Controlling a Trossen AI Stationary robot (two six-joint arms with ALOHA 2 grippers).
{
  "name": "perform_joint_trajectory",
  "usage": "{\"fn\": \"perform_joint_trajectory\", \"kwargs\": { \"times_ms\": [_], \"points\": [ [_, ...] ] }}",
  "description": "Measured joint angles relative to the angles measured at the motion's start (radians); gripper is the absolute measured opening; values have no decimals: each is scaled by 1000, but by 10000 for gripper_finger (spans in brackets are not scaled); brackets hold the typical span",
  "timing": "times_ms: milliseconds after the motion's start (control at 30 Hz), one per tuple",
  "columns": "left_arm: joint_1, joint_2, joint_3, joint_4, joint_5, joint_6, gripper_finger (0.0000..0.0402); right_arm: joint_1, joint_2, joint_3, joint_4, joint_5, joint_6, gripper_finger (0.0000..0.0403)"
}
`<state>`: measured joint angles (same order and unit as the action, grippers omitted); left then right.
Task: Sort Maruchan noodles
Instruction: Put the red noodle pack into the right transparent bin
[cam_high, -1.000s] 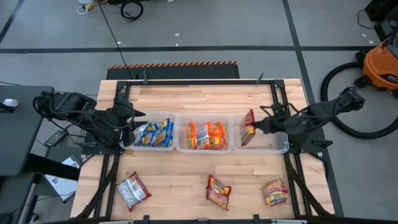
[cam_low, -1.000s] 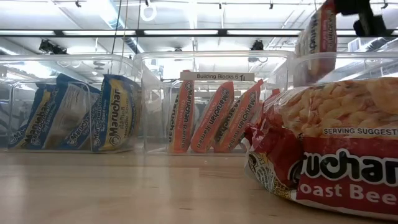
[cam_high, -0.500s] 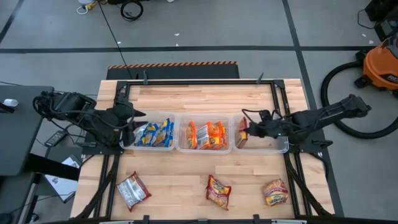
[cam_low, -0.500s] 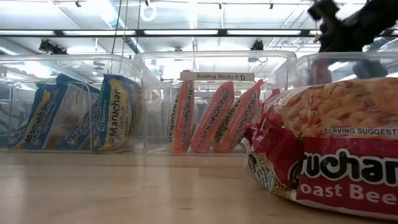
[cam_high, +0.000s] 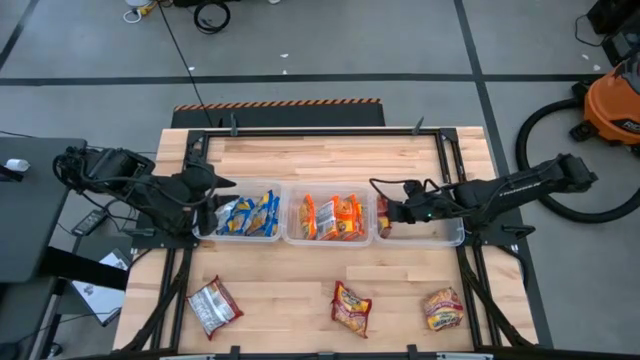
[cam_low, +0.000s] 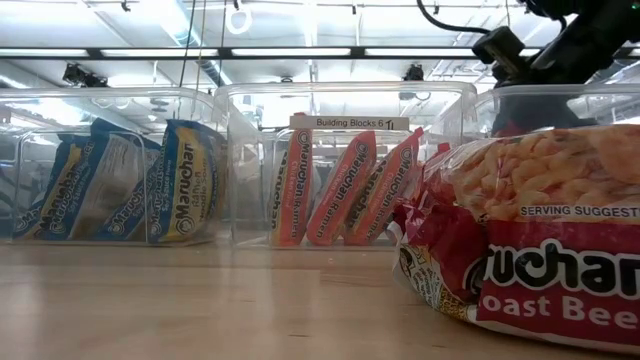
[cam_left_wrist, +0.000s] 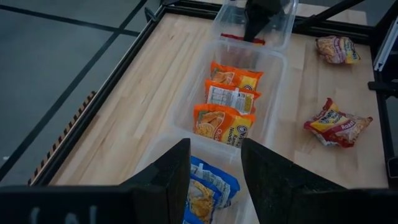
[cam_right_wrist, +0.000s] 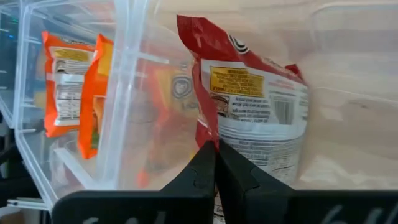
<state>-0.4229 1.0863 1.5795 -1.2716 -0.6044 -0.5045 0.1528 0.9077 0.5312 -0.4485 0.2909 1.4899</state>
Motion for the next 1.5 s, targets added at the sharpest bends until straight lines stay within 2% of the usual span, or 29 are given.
{"fn": "perform_joint_trajectory", "kwargs": {
  "times_ms": [233, 400, 733, 867, 1067, 1267, 1500],
  "points": [
    [0, 0, 0, 6, 0, 0, 148, 0, 16, 0, 64, 0, 0, 42],
    [0, 0, 0, 5, 0, 0, 148, 0, -1, 36, 43, 20, 2, 66],
    [0, 0, 0, 5, 0, 0, 148, 3, -3, 124, 20, 26, -116, 79],
    [0, 0, 0, 5, 0, -1, 148, 40, -3, 187, 18, 37, -180, 77],
    [0, 0, 0, 5, 0, 0, 148, 166, 46, 354, 21, 81, -309, 76],
    [0, 0, 0, 4, 0, 0, 148, 347, 197, 542, 19, 104, -396, 76],
    [0, 0, 0, 5, 0, -1, 148, 542, 357, 715, 20, 105, -412, 76]
  ]
}}
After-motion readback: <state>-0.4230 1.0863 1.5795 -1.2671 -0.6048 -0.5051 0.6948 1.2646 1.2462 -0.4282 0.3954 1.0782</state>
